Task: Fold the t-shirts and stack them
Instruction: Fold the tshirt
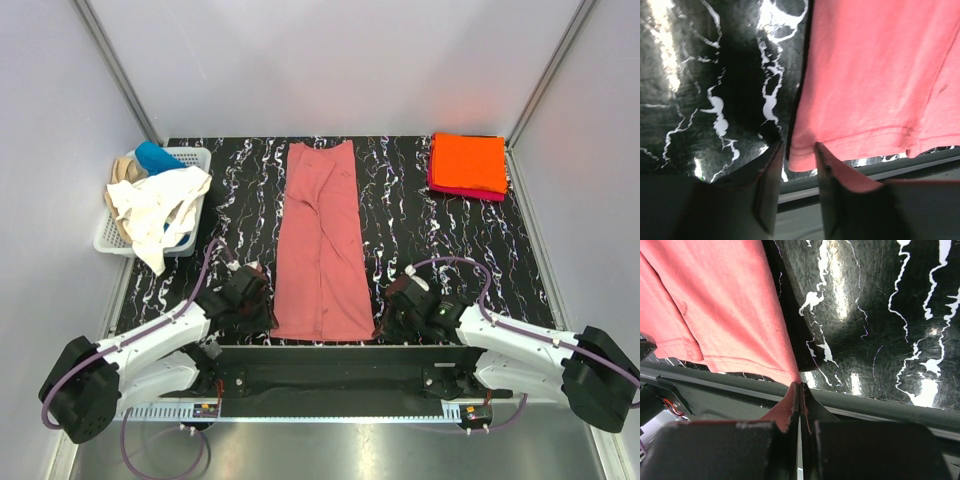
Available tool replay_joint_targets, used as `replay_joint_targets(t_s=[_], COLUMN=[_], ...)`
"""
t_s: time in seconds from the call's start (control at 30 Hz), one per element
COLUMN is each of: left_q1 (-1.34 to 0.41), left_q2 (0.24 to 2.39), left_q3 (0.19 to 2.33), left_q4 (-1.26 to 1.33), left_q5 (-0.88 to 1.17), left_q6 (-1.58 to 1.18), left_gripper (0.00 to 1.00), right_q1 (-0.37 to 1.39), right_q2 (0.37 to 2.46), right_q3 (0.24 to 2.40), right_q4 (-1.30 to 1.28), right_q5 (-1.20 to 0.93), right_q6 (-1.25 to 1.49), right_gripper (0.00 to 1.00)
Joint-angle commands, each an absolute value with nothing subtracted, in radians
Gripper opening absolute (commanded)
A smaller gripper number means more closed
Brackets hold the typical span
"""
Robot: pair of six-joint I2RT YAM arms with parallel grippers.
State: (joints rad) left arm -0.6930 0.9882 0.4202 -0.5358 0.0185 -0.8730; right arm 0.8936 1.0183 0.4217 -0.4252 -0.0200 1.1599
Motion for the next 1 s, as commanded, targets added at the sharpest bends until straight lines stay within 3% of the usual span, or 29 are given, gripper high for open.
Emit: replay_joint_targets(t_s=[0.0,0.27,0.4,0.5,0.77,0.97], left_q1=[-0.696,-0.696,-0.701,-0.722,-0.825,-0.841], left_q2=[0.988,0.969,0.959,0.928,0.844,0.919], left_q3=[0.411,0.399,0.376,0.368,0.393,0.445], left_q4=[-0.494,-0.502,-0.445,-0.43,-0.44,-0.433], left_q5=[0.052,0.047,0.107,0.13,0.126,0.091], left_q6=[-0.879,-0.89,-0.893,-0.917,-1.02,-0.994], left_gripper=[0.35,0.35,0.2,0.0,0.0,0.0], right_q1=[0.904,0.904,0.902,0.904,0.911,0.911], right_q2=[0.997,0.992,0.985,0.982,0.873,0.888], right_q3=[0.414,0.41,0.407,0.426,0.491,0.518], right_q4=[-0.442,-0.442,-0.443,-0.488,-0.652,-0.592], right_q5=[0.017,0.02,0.028,0.055,0.112,0.144], right_q6=[1.18,1.186,1.192,1.195,1.172,1.077], right_gripper=[0.0,0.0,0.0,0.0,0.0,0.0])
